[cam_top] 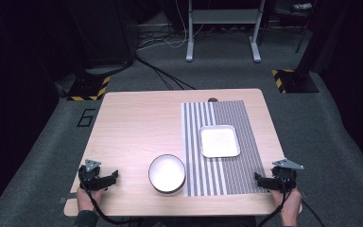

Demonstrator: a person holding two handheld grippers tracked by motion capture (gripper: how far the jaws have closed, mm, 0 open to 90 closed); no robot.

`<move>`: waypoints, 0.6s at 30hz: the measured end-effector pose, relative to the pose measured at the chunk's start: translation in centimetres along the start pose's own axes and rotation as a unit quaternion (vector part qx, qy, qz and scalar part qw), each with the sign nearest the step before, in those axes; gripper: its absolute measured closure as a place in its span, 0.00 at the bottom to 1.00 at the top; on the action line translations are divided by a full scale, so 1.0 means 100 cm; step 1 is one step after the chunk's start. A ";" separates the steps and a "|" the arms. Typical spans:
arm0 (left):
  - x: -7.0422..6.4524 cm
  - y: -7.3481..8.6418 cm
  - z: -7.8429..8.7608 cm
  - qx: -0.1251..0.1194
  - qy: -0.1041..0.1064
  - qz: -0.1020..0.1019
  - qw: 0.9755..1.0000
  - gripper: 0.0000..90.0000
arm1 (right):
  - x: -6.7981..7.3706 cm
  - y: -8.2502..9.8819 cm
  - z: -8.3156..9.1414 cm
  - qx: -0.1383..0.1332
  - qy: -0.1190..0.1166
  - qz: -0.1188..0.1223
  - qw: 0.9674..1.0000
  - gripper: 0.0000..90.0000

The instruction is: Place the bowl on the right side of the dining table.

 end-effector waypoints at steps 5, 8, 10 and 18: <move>0.000 0.000 0.000 -0.002 0.001 -0.002 1.000 0.16 | -0.001 0.000 0.001 -0.004 0.004 -0.006 1.000 0.03; -0.001 0.000 0.000 -0.003 0.000 -0.001 1.000 0.16 | -0.002 0.000 0.001 -0.007 0.003 -0.009 1.000 0.04; -0.001 0.000 0.000 -0.001 -0.002 -0.002 1.000 0.16 | -0.001 0.000 0.001 -0.005 0.004 -0.007 1.000 0.04; -0.002 0.000 0.000 0.000 -0.012 0.007 1.000 0.15 | 0.003 0.001 0.001 0.001 0.005 0.009 1.000 0.05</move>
Point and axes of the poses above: each handheld gripper's, and its own axes: z roughly backward along the jaws, y roughly out of its underside, x roughly to its left, the point moved 4 cm from there along -z, roughly forward along the jaws, and after that the axes turned 3 degrees about z, right-handed, at the moved point
